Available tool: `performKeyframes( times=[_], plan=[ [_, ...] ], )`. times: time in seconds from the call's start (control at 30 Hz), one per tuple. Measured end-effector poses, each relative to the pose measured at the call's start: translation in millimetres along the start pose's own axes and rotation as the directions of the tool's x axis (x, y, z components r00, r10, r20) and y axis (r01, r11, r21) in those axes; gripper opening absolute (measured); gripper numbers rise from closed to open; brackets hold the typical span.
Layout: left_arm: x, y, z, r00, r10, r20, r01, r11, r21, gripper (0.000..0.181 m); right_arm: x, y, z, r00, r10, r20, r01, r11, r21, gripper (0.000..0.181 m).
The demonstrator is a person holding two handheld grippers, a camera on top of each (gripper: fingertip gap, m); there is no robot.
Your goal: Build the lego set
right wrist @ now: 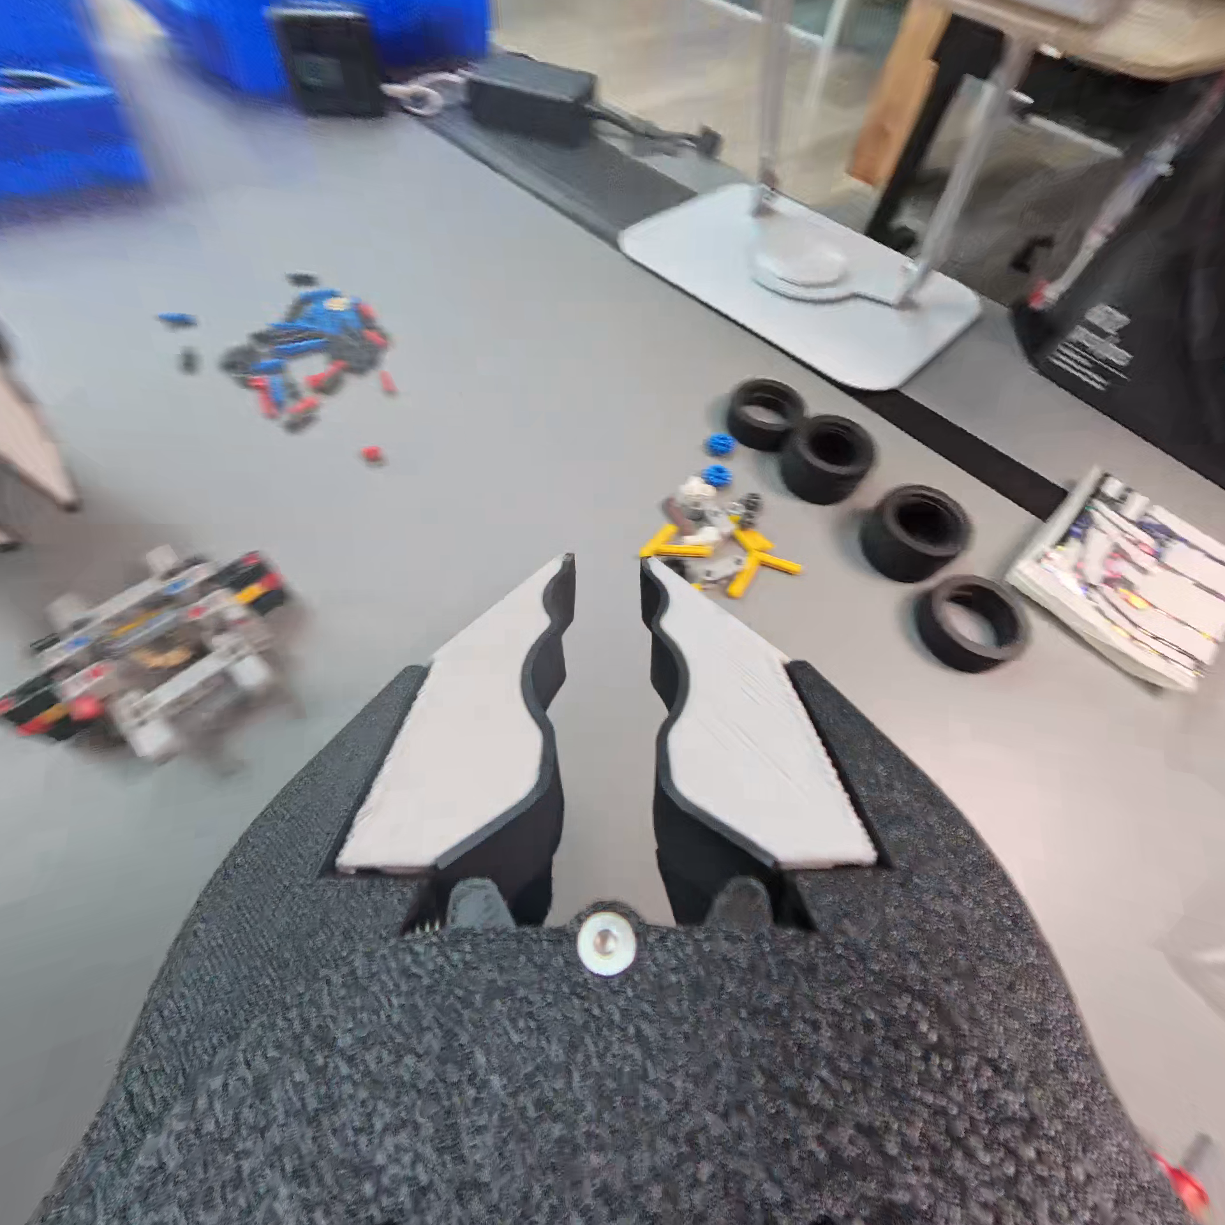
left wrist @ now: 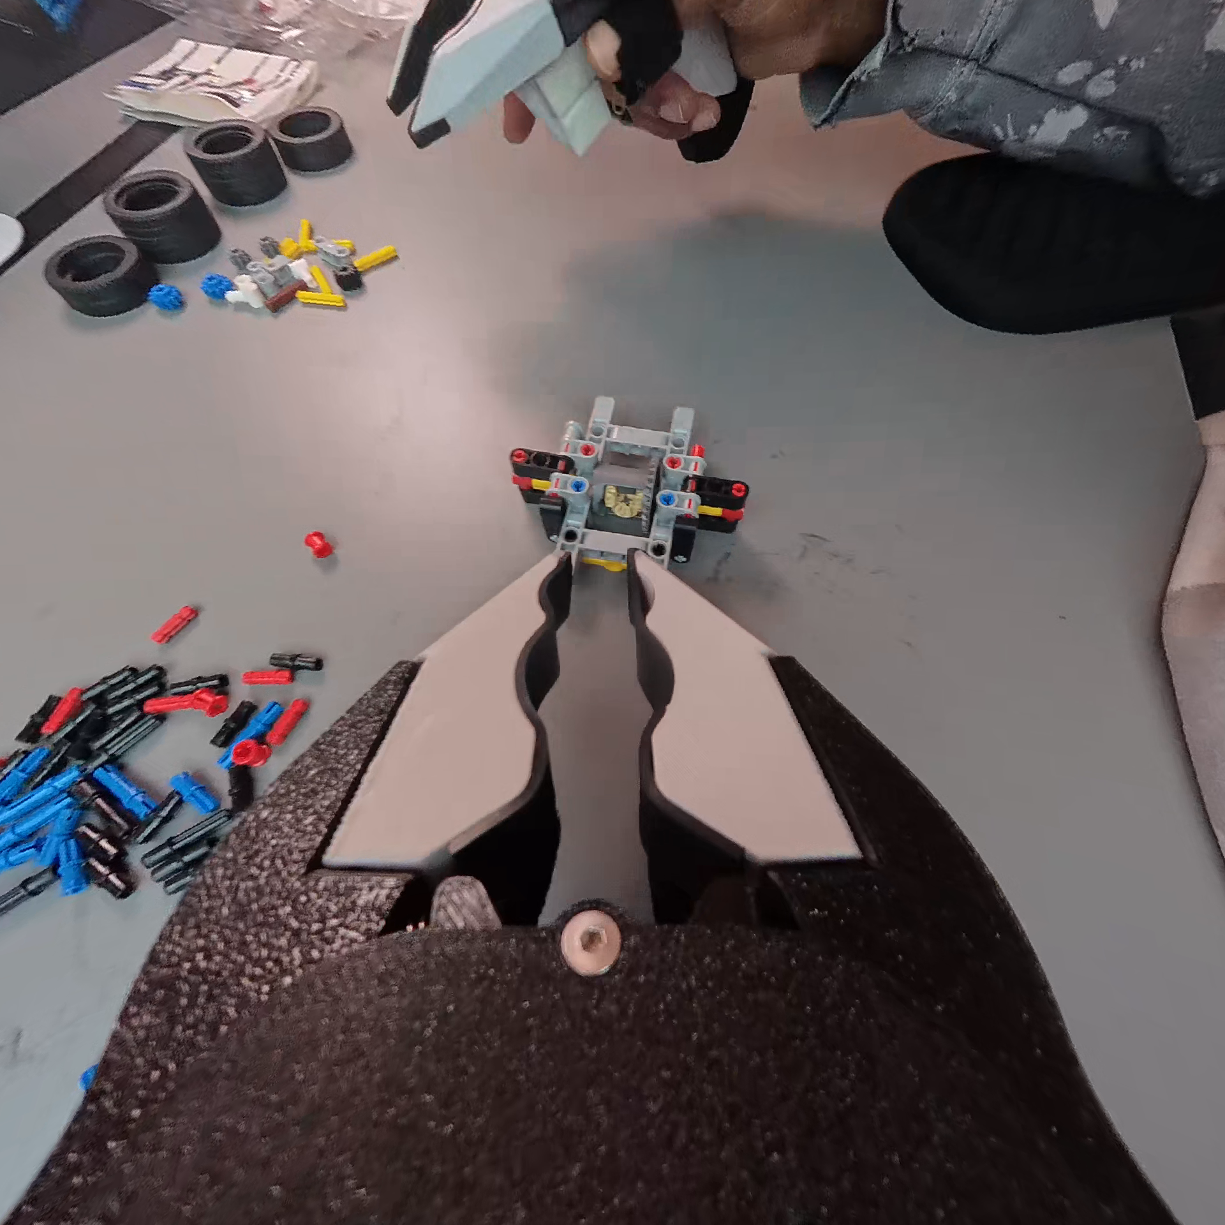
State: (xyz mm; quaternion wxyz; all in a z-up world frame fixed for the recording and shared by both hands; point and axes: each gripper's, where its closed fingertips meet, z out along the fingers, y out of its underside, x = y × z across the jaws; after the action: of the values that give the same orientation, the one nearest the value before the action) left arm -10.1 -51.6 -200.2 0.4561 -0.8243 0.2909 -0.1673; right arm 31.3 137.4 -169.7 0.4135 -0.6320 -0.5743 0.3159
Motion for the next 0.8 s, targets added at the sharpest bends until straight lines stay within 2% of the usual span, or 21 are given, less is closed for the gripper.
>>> performKeyframes(
  times=[0.03,0.1,0.17,0.27,0.53,0.67,0.8],
  plan=[
    [-6,-1,-2,1.000,-0.015,0.026,0.015,1.000,0.013,0.021,22,2,9,0.997,0.024,-0.067,-0.027,0.999,-0.037,0.018],
    [-14,-3,-5,0.997,-0.040,0.069,0.037,0.999,0.033,0.027,43,13,30,0.993,0.048,-0.111,-0.064,0.988,-0.144,0.021],
    [-21,-2,-8,0.992,-0.040,0.117,0.035,0.999,0.041,0.029,46,28,50,0.991,0.080,-0.108,-0.105,0.962,-0.253,0.025],
    [-27,-1,-13,0.987,-0.027,0.158,0.021,0.999,0.040,0.030,46,37,65,0.988,0.083,-0.134,-0.120,0.948,-0.296,0.021],
    [-25,0,-13,0.990,-0.052,0.132,0.046,0.998,0.046,0.030,55,39,64,0.978,0.123,-0.169,-0.169,0.943,-0.288,0.009],
    [-24,1,-12,0.990,-0.041,0.132,0.036,0.999,0.037,0.030,53,39,63,0.984,0.127,-0.127,-0.161,0.935,-0.315,0.008],
    [-24,2,-12,0.990,-0.047,0.131,0.043,0.998,0.037,0.030,40,40,59,0.997,0.078,-0.021,-0.080,0.932,-0.354,0.024]
  ],
)
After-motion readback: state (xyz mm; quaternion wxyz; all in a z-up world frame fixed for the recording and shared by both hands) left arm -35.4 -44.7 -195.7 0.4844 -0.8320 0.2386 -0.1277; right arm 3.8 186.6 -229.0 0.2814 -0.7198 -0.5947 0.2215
